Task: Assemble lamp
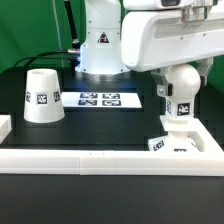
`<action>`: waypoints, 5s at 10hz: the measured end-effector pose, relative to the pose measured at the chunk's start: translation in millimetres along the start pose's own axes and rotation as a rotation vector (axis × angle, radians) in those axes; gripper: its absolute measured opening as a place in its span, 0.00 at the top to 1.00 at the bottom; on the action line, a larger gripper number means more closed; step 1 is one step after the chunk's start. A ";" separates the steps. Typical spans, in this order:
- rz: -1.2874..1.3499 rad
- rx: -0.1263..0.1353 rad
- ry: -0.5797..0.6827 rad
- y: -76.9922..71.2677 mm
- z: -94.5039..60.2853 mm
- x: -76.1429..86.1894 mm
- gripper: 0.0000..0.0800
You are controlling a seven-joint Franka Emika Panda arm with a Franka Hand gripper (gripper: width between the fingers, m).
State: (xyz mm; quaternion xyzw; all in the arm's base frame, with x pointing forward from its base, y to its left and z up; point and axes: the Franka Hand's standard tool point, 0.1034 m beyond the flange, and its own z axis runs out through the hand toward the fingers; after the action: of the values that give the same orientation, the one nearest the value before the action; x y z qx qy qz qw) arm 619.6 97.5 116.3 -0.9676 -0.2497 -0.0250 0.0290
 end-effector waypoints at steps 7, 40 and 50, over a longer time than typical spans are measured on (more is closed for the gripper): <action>0.637 -0.010 0.012 3.9 -0.3 0.1 0.28; -0.034 0.012 -0.026 -8.2 4.0 -4.4 0.13; -0.325 -0.001 -0.036 -3.9 4.0 -6.2 0.28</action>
Offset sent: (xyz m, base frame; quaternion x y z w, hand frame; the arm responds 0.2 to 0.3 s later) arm -0.0067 -0.0001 -0.0017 -0.0101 -0.0023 0.1916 0.9814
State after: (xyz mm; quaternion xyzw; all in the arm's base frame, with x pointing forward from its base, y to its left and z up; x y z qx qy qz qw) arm 612.5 98.2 112.1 -0.9148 -0.4032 -0.0123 0.0194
